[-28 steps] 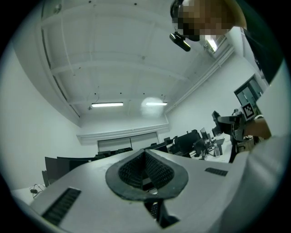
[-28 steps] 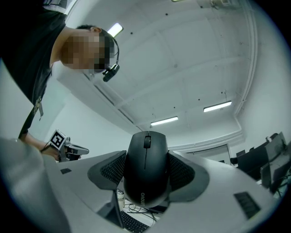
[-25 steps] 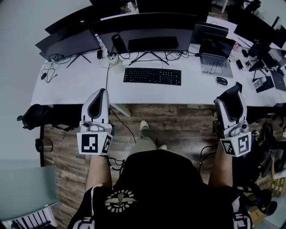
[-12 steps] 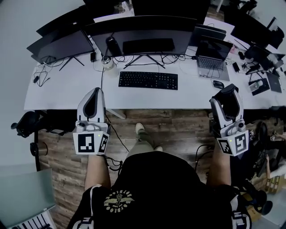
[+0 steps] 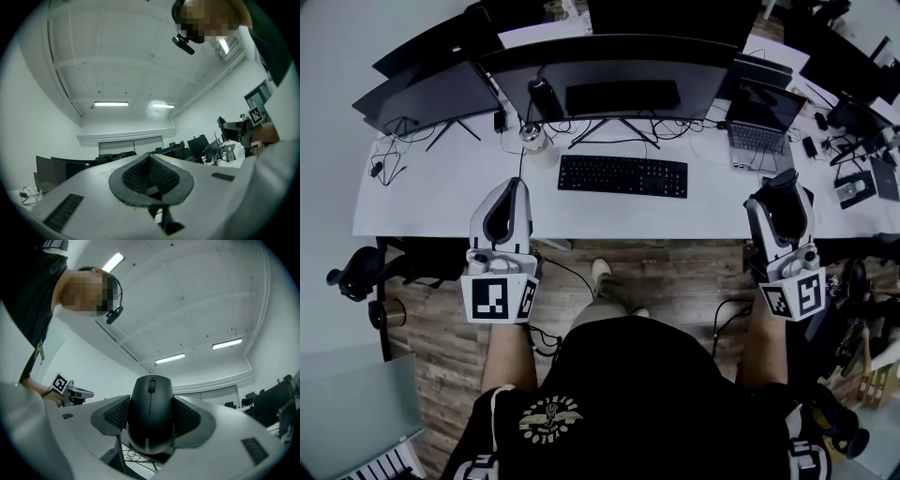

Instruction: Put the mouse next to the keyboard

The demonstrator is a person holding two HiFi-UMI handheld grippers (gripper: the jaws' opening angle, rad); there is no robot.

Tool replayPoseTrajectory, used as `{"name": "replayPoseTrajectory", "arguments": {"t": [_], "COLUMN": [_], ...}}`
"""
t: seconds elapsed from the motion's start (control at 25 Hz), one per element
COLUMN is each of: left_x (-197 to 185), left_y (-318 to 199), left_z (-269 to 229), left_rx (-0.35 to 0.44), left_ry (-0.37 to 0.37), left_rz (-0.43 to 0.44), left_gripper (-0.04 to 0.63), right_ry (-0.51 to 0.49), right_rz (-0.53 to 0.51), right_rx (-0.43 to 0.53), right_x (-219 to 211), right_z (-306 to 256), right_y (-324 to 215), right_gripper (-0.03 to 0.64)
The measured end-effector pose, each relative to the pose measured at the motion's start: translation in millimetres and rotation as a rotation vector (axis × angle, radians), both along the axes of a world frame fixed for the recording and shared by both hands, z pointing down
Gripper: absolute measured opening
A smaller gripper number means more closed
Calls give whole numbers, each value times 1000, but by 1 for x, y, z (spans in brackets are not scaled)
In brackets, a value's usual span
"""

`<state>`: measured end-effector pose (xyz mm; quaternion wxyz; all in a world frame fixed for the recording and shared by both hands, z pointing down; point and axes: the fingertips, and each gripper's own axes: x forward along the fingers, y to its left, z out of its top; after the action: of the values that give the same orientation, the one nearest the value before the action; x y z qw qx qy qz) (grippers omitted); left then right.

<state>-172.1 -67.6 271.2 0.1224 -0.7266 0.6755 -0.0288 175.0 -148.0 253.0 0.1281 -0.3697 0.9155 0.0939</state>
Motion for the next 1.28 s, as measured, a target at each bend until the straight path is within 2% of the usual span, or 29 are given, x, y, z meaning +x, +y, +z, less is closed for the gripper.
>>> {"name": "replayPoseTrajectory", "arguments": {"t": [0.48,0.68,0.96,1.12,1.28], "left_x": [-75,-95,-106,-100,-79], "left_y": [-79,-121,-167,-185,-205], "left_z": [6,7,17,32,60], "left_rx": [-19,-13,-19,-38,-77], "left_ry": [9,24,37,59,45], "left_rz": [5,49,144,183,215], "left_gripper": [0,0,0,0,0], "right_ry": [-2,33,65,89,96], "right_rz": [39,86,181,222,261], "right_rx": [-14,-9,-38,-108,-187], "right_x": [-54,-70,-84,-78,-67], "right_z": [1,-3,6,29,55], "right_y": [-76,-101,-118,-123,-136], "right_gripper": [285,285,285,285,285]}}
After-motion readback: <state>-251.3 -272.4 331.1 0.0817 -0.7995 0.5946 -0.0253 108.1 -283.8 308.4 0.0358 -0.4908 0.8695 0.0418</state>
